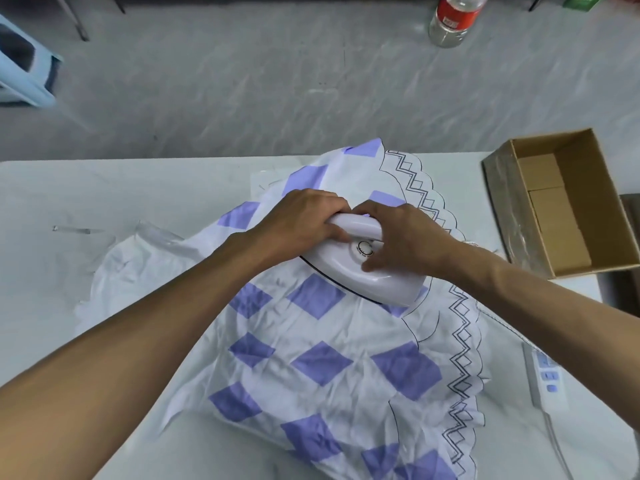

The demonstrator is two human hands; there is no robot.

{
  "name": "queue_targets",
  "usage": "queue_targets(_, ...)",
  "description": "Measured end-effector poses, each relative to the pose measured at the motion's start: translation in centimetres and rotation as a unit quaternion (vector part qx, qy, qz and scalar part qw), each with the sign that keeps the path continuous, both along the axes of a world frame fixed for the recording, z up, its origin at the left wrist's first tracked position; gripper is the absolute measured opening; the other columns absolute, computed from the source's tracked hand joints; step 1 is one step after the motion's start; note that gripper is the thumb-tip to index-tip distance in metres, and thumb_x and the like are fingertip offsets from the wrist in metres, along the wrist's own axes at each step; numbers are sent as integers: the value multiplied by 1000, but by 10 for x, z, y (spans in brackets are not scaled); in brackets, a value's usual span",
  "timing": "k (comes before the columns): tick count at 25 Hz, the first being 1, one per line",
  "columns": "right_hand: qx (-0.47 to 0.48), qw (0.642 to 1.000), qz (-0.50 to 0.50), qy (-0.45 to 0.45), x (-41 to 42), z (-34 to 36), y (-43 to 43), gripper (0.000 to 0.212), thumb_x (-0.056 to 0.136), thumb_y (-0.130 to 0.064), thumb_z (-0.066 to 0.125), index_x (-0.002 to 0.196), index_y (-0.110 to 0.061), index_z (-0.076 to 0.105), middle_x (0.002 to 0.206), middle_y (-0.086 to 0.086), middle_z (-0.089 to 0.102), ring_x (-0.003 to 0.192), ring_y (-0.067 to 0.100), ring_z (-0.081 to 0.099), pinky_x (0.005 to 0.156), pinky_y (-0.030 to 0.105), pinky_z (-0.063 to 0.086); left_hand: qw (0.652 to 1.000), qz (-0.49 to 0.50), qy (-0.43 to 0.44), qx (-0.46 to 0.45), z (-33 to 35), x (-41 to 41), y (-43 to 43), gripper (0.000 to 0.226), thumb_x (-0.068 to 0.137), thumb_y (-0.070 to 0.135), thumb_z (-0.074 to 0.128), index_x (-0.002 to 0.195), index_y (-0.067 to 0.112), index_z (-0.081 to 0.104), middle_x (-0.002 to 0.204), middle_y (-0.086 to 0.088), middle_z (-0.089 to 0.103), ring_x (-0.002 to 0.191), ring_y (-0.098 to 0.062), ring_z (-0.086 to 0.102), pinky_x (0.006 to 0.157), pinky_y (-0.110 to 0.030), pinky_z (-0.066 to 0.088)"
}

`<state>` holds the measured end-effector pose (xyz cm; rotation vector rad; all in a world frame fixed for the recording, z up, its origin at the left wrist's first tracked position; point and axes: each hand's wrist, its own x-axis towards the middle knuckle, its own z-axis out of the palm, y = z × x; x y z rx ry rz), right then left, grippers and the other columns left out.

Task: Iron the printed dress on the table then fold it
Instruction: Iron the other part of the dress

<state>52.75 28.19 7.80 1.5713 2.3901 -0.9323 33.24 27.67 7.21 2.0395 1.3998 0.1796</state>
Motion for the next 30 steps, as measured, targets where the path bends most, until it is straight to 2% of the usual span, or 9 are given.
queue_targets(3, 0, 1000, 7, -7, 1, 0, 1, 74, 63, -37, 83, 128, -33, 48, 89, 0, 62, 76, 16, 47, 61, 27, 35, 1000, 10, -5, -3, -2, 3, -1, 23, 86, 37, 66, 101, 19, 68, 90, 7, 66, 83, -10, 52, 76, -30, 38)
queue_targets(7, 4, 1000, 7, -24, 6, 5, 1, 72, 65, -44, 81, 129, -33, 49, 83, -5, 53, 78, 16, 47, 61, 27, 34, 1000, 13, 1, 8, -1, 11, -2, 23, 85, 36, 67, 101, 19, 68, 89, 7, 66, 83, -9, 51, 75, -30, 37)
queue_targets(9, 16, 999, -7, -36, 8, 7, 3, 67, 64, -52, 80, 122, -31, 55, 81, -5, 54, 79, 18, 51, 62, 27, 34, 1000, 16, 0, 12, -1, 15, -1, 23, 85, 35, 67, 101, 18, 68, 91, 6, 67, 85, -10, 52, 76, -31, 38)
queue_targets(12, 23, 999, -18, -33, 10, 5, 6, 62, 63, -50, 81, 116, -26, 59, 81, -3, 61, 78, 18, 52, 62, 26, 33, 1000, 21, -3, 10, 0, 19, 1, 22, 85, 34, 67, 101, 18, 68, 92, 7, 67, 86, -10, 53, 76, -30, 38)
queue_targets(17, 39, 999, -5, -14, 17, 2, 6, 80, 61, -41, 84, 132, -32, 49, 100, 1, 69, 90, 23, 57, 67, 25, 31, 1000, 19, 0, 11, 0, 25, 0, 23, 85, 33, 68, 100, 17, 68, 89, 6, 66, 80, -9, 48, 69, -27, 32)
queue_targets(23, 25, 999, 20, -9, 21, -1, 3, 92, 58, -42, 86, 139, -34, 42, 104, -1, 65, 96, 21, 56, 67, 26, 32, 1000, 14, -6, 12, -1, 25, 0, 22, 85, 34, 68, 100, 17, 68, 88, 6, 66, 80, -9, 49, 70, -27, 33)
queue_targets(30, 46, 999, 13, -27, 16, -3, 5, 76, 64, -48, 81, 132, -32, 51, 102, 3, 67, 96, 25, 59, 66, 27, 33, 1000, 19, -1, 14, 0, 21, 0, 21, 85, 33, 69, 99, 19, 68, 80, 13, 58, 78, -9, 48, 69, -27, 32)
